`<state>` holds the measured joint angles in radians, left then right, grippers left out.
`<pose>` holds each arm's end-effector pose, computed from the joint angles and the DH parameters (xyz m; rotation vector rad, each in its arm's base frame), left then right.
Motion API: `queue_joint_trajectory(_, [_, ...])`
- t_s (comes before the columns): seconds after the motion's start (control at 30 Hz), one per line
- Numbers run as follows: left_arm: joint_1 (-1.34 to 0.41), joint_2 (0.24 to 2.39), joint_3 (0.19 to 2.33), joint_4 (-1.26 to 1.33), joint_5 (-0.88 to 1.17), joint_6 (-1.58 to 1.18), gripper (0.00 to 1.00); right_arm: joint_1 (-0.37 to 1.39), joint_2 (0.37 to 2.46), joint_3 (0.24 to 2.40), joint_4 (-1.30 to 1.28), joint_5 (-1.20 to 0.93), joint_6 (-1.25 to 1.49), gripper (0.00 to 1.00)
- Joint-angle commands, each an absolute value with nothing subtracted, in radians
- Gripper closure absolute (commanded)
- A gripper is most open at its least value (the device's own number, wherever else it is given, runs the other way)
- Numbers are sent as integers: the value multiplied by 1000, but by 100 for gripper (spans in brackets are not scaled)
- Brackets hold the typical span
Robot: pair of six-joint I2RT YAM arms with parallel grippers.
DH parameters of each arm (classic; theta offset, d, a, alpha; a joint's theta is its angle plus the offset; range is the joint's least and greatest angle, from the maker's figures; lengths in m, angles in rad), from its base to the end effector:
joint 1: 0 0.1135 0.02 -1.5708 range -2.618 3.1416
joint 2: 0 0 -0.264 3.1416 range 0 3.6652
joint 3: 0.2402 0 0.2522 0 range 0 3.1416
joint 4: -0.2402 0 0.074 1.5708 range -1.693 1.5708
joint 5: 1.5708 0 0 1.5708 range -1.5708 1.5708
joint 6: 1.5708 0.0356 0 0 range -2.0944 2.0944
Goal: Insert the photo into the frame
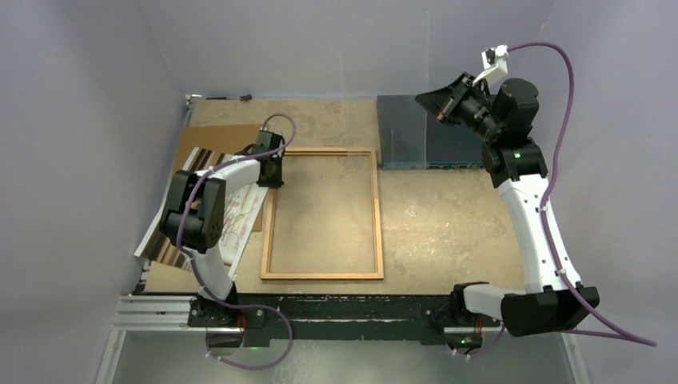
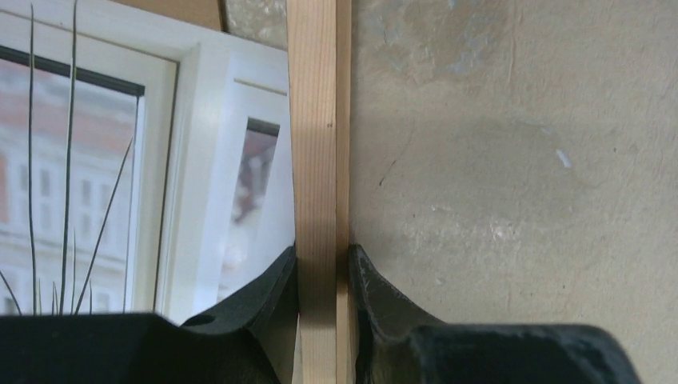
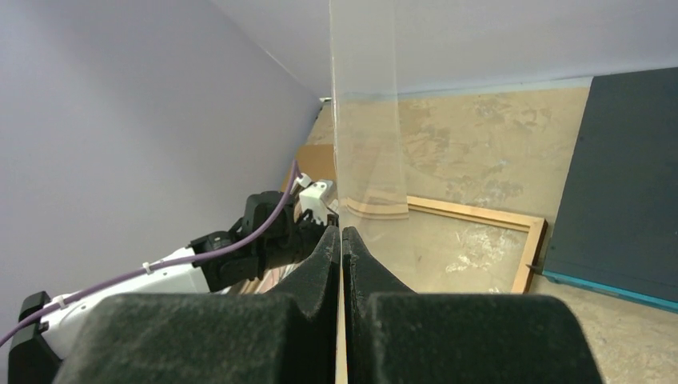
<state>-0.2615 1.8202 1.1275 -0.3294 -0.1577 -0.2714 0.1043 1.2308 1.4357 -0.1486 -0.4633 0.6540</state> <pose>0.3578 -0.0900 0.1659 -0.0699 2.5720 0.0054 0.2622 0.0434 0.4769 0.0484 1.5976 0.9471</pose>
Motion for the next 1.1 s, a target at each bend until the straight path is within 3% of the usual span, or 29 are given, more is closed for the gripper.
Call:
queue_joint_trajectory(0.0, [-266, 1850, 1151, -277, -126, -336, 96, 101, 1209, 1476, -123, -483, 644, 100])
queue_joint_trajectory(0.3, [-233, 1889, 1181, -264, -93, -379, 94, 101, 1230, 1440, -65, -514, 676, 100])
queue_joint_trajectory(0.37, [-230, 1874, 1177, -280, -68, -380, 87, 102, 1237, 1437, -50, -503, 681, 100])
queue_joint_trajectory(0.47, [-223, 1822, 1171, -289, -14, -374, 67, 102, 1245, 1426, -37, -524, 679, 100])
queue_joint_trajectory(0.63, [-209, 1750, 1213, -353, 73, -301, 47, 125, 1242, 1398, -27, -540, 694, 100])
queue_joint_trajectory(0.7, [-195, 1717, 1237, -374, 73, -260, 44, 155, 1242, 1393, -33, -527, 695, 100])
queue_joint_trajectory(0.73, [-184, 1702, 1255, -387, 75, -240, 37, 175, 1242, 1391, -32, -522, 698, 100])
queue_joint_trajectory(1.07, [144, 1578, 1375, -452, 244, -138, 29, 392, 1248, 1406, 49, -570, 837, 100])
